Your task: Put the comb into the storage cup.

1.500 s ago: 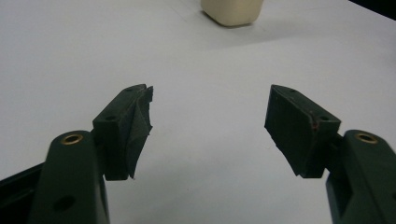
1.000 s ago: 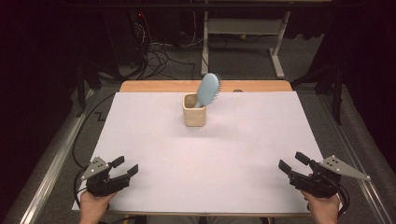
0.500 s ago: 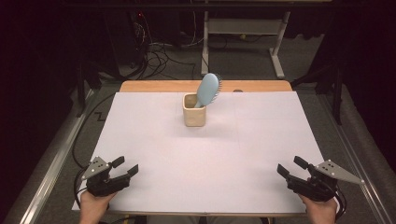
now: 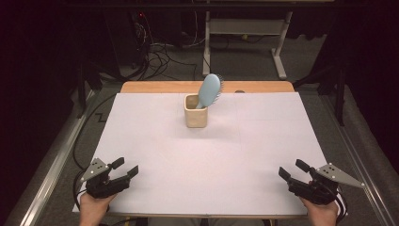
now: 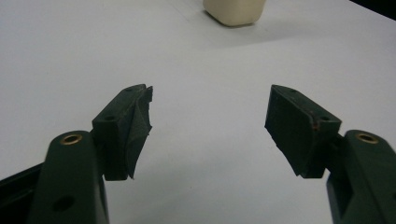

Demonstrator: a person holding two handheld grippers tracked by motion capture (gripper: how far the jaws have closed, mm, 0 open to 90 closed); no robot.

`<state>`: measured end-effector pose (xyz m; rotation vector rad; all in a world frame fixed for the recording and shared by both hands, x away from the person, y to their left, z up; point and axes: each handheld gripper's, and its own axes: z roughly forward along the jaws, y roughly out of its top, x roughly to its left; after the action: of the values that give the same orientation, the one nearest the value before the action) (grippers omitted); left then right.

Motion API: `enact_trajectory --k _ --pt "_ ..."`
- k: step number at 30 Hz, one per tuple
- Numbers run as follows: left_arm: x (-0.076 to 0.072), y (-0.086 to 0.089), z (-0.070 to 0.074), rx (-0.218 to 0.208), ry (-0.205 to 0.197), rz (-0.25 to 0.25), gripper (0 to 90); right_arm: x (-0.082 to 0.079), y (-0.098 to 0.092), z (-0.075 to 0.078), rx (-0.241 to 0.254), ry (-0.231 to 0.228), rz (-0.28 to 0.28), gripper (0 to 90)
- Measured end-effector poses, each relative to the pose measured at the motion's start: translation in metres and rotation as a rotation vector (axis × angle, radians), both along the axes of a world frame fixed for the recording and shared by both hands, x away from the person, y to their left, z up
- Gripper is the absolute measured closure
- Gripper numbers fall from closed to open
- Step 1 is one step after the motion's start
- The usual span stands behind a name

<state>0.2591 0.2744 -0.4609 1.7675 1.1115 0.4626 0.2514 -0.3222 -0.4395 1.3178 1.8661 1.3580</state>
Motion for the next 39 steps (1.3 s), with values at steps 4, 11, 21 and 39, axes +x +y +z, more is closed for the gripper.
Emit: enact_trajectory --k 4,11,21,39 --pt "0.0 0.0 0.0 -0.003 0.004 0.0 31.7 -0.001 -0.001 -0.003 0.002 0.002 -0.006 24.8" --pt "0.001 0.001 -0.001 0.001 0.017 -0.001 31.6 -0.004 -0.004 -0.01 0.0 0.015 -0.023 24.3" --pt "0.001 0.001 -0.002 0.005 0.025 -0.003 31.6 -0.009 -0.01 -0.021 0.001 0.032 -0.026 23.2" --pt "-0.002 0.003 -0.004 0.007 0.051 0.003 31.5 -0.01 -0.005 -0.023 -0.024 0.03 -0.016 22.6"
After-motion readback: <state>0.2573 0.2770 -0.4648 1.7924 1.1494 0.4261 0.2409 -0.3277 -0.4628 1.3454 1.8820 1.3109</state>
